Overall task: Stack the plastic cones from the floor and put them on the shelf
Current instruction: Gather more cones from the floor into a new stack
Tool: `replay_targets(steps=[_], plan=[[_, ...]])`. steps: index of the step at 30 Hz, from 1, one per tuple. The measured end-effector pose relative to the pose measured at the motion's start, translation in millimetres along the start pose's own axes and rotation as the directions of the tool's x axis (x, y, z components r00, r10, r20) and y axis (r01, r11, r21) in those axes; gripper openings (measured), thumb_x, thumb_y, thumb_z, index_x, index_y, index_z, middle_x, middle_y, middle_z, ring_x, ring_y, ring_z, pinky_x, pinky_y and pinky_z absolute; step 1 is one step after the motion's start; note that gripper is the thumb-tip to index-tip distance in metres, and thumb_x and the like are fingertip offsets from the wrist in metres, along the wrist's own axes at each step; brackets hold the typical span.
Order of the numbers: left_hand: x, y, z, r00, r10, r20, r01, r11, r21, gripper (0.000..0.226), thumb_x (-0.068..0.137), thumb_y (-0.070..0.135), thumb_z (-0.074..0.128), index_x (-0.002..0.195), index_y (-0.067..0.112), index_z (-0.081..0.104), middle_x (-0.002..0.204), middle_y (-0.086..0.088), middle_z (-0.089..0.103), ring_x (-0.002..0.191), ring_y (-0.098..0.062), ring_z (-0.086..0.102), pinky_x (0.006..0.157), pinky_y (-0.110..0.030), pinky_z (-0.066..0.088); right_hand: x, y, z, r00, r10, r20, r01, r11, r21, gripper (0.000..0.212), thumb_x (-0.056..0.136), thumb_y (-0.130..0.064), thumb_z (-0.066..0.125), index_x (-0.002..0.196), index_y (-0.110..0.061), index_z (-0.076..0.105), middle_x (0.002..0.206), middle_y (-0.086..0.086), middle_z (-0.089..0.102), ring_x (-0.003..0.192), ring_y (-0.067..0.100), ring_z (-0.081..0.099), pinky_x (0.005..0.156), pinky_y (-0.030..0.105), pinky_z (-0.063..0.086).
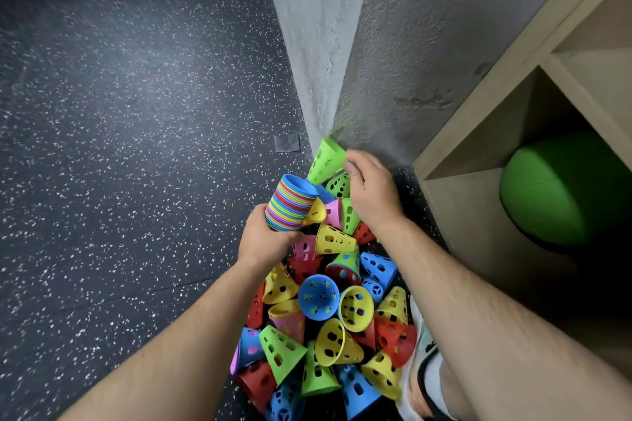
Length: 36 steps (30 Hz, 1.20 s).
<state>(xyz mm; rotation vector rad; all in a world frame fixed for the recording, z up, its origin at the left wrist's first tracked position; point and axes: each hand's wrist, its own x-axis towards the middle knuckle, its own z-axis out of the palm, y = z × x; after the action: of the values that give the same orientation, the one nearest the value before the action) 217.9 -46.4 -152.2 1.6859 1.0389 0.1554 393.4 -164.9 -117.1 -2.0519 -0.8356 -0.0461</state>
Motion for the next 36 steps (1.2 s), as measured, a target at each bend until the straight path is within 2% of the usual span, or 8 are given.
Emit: replay_targets(steps=[3,5,9,15,19,23,28,36], plan=[[2,3,3,1.000,0.021,-0.003,-0.021,1.000,0.008,0.052,0.062,0.018,0.087,0.104,0.024,0.056,0.091,0.001,0.071,0.078,-0.016,0.070,0.072,-0.038,0.059,-12,-4,4,0.956,0.044,0.291,-0.058,0.997,0.041,0.024,0.096,-0.015,0.055,0.114,-0.013,0.070,0.113,0.003,0.070,0.102,0.011,0.062,0.094,0.022,0.046],[2,6,5,0.999,0.034,0.002,-0.034,0.999,0.008,0.051,0.063,0.014,0.086,0.104,0.022,0.057,0.088,0.000,0.070,0.070,-0.012,0.067,0.064,-0.030,0.056,-18,-4,7,0.924,0.088,0.373,-0.120,0.991,0.065,0.029,0.093,-0.014,0.054,0.116,-0.018,0.070,0.112,-0.003,0.071,0.102,0.011,0.063,0.094,0.027,0.049],[3,7,13,0.998,0.053,0.027,-0.053,0.999,0.006,0.048,0.063,0.012,0.087,0.095,0.028,0.056,0.082,0.000,0.071,0.063,-0.011,0.066,0.063,-0.037,0.057,-8,14,10,0.963,0.195,0.185,-0.171,0.976,-0.135,0.036,0.091,-0.008,0.051,0.124,-0.013,0.064,0.126,0.005,0.064,0.118,0.021,0.056,0.103,0.029,0.041],[3,6,22,0.996,0.046,0.081,-0.047,0.999,0.008,0.055,0.061,0.014,0.091,0.099,0.028,0.054,0.079,-0.007,0.072,0.058,-0.016,0.068,0.054,-0.038,0.056,8,43,25,0.857,0.381,0.348,-0.206,0.871,-0.446,0.054,0.097,-0.023,0.056,0.149,-0.016,0.041,0.155,0.005,0.038,0.139,0.028,0.037,0.115,0.032,0.029],[6,6,21,0.997,0.030,0.075,-0.030,1.000,0.004,0.057,0.057,0.017,0.094,0.098,0.029,0.055,0.078,-0.005,0.072,0.060,-0.020,0.070,0.054,-0.039,0.058,8,44,36,0.876,0.410,0.255,-0.274,0.857,-0.436,0.037,0.092,-0.022,0.066,0.126,-0.012,0.057,0.135,0.009,0.050,0.114,0.030,0.056,0.092,0.034,0.046],[5,6,20,0.997,0.033,0.071,-0.032,0.999,-0.009,0.055,0.058,0.015,0.092,0.096,0.029,0.056,0.077,-0.004,0.072,0.060,-0.019,0.070,0.058,-0.044,0.059,7,42,37,0.893,0.384,0.236,-0.245,0.853,-0.460,0.027,0.087,-0.022,0.070,0.106,-0.012,0.054,0.117,0.009,0.055,0.099,0.032,0.059,0.074,0.033,0.042],[4,2,20,0.997,0.035,0.071,-0.035,0.999,0.000,0.055,0.057,0.017,0.093,0.097,0.027,0.056,0.079,-0.004,0.072,0.061,-0.017,0.069,0.061,-0.045,0.060,15,39,38,0.864,0.396,0.311,-0.192,0.830,-0.524,0.052,0.089,-0.021,0.069,0.136,-0.018,0.048,0.140,0.011,0.049,0.116,0.032,0.058,0.091,0.038,0.051],[0,1,14,0.997,0.043,0.066,-0.042,0.999,-0.023,0.053,0.060,0.013,0.093,0.095,0.027,0.055,0.074,-0.002,0.072,0.055,-0.012,0.066,0.059,-0.042,0.058,11,39,43,0.849,0.479,0.223,-0.331,0.811,-0.482,0.033,0.086,-0.010,0.068,0.116,-0.006,0.053,0.120,0.019,0.057,0.102,0.034,0.061,0.080,0.033,0.049]])
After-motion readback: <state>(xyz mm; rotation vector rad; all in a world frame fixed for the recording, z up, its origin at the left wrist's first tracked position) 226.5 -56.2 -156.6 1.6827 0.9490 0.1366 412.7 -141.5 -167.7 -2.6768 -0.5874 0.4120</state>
